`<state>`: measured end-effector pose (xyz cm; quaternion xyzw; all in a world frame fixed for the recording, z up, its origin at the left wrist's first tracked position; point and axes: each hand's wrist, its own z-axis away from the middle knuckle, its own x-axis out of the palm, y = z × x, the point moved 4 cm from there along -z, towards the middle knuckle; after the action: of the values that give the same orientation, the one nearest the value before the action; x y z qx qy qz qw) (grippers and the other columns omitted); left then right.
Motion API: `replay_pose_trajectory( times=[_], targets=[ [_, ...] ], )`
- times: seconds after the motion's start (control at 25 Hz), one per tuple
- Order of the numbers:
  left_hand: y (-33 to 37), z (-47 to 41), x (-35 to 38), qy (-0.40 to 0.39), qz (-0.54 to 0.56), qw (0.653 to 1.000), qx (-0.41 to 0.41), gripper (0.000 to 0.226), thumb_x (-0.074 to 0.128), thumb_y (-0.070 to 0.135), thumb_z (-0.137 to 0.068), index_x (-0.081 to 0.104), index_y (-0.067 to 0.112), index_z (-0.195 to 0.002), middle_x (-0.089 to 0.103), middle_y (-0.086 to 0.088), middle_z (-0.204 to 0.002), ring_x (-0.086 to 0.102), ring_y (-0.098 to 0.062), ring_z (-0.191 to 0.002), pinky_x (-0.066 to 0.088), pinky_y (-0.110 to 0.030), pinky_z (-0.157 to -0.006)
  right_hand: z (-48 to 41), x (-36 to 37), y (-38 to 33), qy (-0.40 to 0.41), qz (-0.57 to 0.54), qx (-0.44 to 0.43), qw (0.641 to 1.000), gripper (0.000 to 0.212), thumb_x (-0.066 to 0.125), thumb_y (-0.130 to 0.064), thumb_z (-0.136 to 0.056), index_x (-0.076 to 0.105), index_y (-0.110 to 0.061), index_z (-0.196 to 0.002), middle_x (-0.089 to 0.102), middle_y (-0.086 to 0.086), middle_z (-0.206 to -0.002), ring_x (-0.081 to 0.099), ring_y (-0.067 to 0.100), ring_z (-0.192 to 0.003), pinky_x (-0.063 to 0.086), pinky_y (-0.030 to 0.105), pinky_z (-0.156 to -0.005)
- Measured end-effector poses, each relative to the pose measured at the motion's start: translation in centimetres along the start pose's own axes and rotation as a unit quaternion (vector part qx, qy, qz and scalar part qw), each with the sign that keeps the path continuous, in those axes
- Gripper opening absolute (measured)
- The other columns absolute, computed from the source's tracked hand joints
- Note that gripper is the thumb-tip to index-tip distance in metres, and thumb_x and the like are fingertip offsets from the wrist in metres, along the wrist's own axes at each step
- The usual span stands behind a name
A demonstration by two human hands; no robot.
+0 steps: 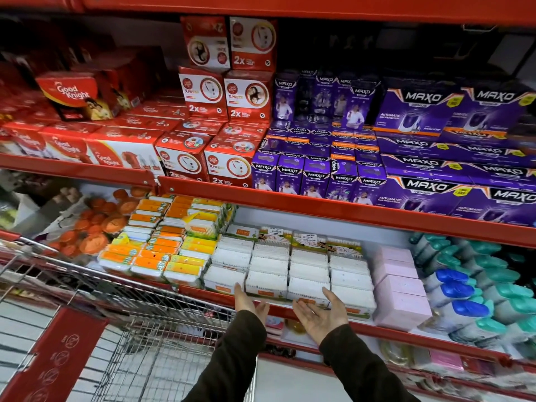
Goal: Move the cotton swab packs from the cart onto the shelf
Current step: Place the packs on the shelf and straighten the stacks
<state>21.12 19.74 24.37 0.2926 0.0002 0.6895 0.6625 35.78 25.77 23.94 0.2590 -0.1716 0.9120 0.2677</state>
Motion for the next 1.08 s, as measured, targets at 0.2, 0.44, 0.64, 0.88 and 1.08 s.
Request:
replay_pose_trajectory(
  times=[0.2, 0.44, 0.64, 0.88, 1.08],
  targets=[
    [4.6, -1.7, -1.8, 0.035, -0.019, 0.997, 0.072, 0.065, 0.033, 0.056, -0.1, 0.022, 0.021, -0.154, 0.024, -0.01, -0.161, 0.039, -0.035, -0.14, 0.033, -0.043, -0.114, -1.4, 3.1, 3.6, -0.007, 0.099, 0.029, 0.995, 0.074, 0.056, -0.032, -0.094, 0.022, 0.005, -0.149, 0.045, 0.03, -0.144, 0.043, 0.042, -0.134, 0.031, 0.047, -0.118],
    [6.6, -1.2, -0.9, -0.004, -0.039, 0.998, 0.039, 0.073, 0.038, 0.052, -0.101, 0.013, 0.011, -0.156, 0.022, -0.017, -0.161, 0.045, -0.042, -0.135, 0.031, -0.049, -0.118, -1.6, 5.6, 5.2, -0.009, 0.104, 0.035, 0.994, 0.068, 0.056, -0.028, -0.095, 0.027, 0.009, -0.144, 0.039, 0.031, -0.148, 0.038, 0.043, -0.138, 0.029, 0.048, -0.119],
    [6.7, -1.8, -1.3, -0.025, -0.062, 0.997, 0.028, 0.071, 0.043, 0.048, -0.1, 0.016, 0.011, -0.155, 0.025, -0.017, -0.159, 0.046, -0.04, -0.134, 0.034, -0.047, -0.117, -1.2, 6.0, 5.3, -0.004, 0.12, 0.025, 0.992, 0.068, 0.056, -0.028, -0.094, 0.028, 0.008, -0.144, 0.041, 0.03, -0.147, 0.039, 0.043, -0.138, 0.029, 0.048, -0.119],
    [8.1, -2.1, -1.8, 0.074, -0.344, 0.898, 0.265, 0.059, 0.052, 0.036, -0.099, 0.031, 0.016, -0.15, 0.026, -0.019, -0.156, 0.035, -0.042, -0.138, 0.034, -0.051, -0.114, 0.7, 6.4, 4.9, -0.028, 0.42, -0.06, 0.905, 0.029, 0.051, -0.025, -0.1, 0.053, -0.008, -0.123, 0.065, 0.018, -0.126, 0.059, 0.034, -0.119, 0.046, 0.044, -0.105],
    [6.6, -1.7, 3.5, -0.035, -0.724, 0.489, 0.485, 0.057, 0.037, 0.036, -0.102, 0.021, 0.021, -0.155, 0.011, -0.001, -0.165, 0.013, -0.027, -0.151, 0.014, -0.045, -0.122, -0.3, 7.7, 0.0, 0.018, 0.773, -0.46, 0.436, 0.042, 0.039, -0.027, -0.102, 0.043, -0.021, -0.143, 0.046, 0.004, -0.151, 0.041, 0.025, -0.139, 0.03, 0.034, -0.117]
  ],
)
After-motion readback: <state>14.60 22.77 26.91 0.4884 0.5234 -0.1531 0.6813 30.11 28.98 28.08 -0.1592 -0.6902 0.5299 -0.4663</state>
